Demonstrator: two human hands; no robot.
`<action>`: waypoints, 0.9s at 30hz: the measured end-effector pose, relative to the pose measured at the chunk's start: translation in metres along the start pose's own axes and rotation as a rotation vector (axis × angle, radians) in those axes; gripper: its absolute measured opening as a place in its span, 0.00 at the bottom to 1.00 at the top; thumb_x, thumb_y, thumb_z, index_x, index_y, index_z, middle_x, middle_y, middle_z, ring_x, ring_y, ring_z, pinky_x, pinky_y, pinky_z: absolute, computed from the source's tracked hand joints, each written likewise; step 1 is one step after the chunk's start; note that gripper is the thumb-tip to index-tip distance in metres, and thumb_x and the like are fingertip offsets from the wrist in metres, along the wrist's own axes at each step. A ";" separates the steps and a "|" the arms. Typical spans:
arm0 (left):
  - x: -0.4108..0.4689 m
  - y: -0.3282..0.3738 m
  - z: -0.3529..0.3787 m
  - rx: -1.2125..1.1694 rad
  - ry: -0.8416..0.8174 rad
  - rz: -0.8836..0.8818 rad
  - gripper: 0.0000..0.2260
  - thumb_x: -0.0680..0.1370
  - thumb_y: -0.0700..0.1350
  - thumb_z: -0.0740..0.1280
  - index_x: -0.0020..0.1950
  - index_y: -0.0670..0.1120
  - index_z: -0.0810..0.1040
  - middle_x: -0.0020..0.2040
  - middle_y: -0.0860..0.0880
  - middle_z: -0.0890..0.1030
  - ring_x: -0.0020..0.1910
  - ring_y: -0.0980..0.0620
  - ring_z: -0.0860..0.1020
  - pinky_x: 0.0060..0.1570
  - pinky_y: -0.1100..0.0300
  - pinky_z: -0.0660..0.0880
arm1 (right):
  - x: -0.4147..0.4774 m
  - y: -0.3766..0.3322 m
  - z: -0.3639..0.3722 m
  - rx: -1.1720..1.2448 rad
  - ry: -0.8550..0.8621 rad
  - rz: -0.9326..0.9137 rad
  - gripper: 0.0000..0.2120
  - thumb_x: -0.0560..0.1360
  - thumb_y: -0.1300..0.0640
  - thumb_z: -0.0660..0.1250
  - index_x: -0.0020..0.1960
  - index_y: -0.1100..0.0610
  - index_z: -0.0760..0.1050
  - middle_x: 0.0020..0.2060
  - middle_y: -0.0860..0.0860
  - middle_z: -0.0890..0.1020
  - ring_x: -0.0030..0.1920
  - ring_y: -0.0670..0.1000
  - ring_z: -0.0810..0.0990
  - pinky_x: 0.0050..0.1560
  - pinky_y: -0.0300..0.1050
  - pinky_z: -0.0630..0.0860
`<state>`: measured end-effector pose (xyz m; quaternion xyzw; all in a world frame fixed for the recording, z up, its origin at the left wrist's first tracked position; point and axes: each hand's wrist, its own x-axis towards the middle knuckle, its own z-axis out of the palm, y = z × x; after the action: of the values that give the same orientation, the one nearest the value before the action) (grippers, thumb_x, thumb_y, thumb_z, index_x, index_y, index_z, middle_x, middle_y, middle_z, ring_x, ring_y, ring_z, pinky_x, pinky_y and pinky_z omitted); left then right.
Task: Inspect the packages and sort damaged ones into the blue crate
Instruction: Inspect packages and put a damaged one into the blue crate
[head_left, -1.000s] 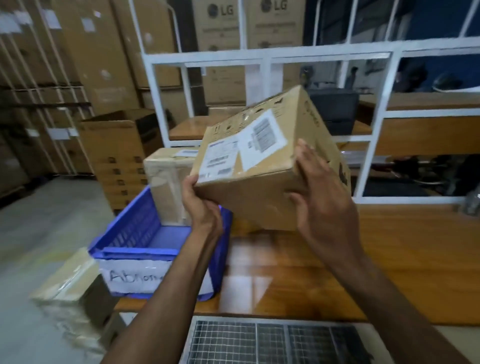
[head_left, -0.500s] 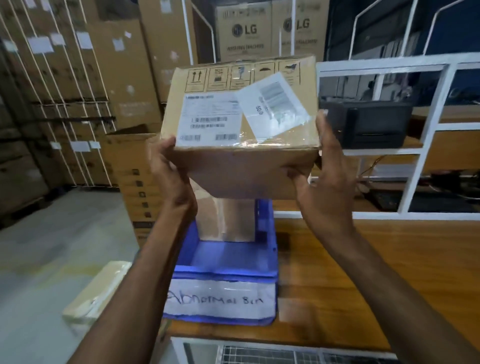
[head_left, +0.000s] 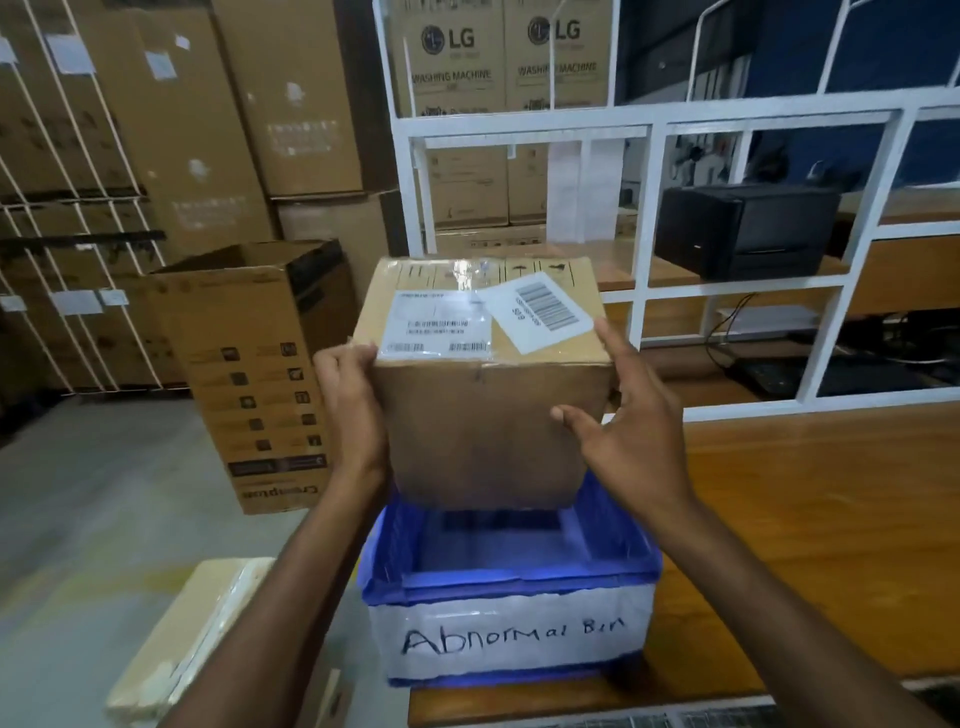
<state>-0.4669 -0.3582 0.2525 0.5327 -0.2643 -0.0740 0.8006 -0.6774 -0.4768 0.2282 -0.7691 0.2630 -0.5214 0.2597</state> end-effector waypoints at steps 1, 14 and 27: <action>0.002 -0.007 -0.001 0.027 -0.008 -0.023 0.14 0.79 0.57 0.62 0.56 0.48 0.70 0.54 0.52 0.75 0.51 0.56 0.74 0.47 0.56 0.70 | 0.002 0.003 0.003 0.002 -0.022 0.040 0.48 0.71 0.60 0.81 0.81 0.40 0.60 0.76 0.41 0.70 0.73 0.42 0.69 0.67 0.38 0.76; 0.034 -0.083 -0.012 0.417 -0.160 -0.278 0.12 0.85 0.54 0.57 0.62 0.47 0.66 0.61 0.46 0.72 0.59 0.49 0.73 0.57 0.48 0.71 | 0.011 0.068 0.057 -0.066 -0.184 0.271 0.49 0.67 0.63 0.83 0.81 0.44 0.63 0.70 0.47 0.77 0.67 0.48 0.77 0.65 0.51 0.80; 0.053 -0.095 -0.008 0.387 -0.171 -0.308 0.12 0.86 0.53 0.57 0.63 0.47 0.64 0.59 0.49 0.71 0.51 0.58 0.71 0.54 0.51 0.67 | 0.024 0.073 0.068 -0.118 -0.201 0.255 0.49 0.69 0.63 0.81 0.82 0.44 0.61 0.72 0.48 0.75 0.66 0.42 0.71 0.62 0.45 0.79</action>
<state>-0.4019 -0.4126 0.1838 0.7018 -0.2563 -0.1877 0.6376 -0.6160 -0.5374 0.1732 -0.7918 0.3614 -0.3881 0.3031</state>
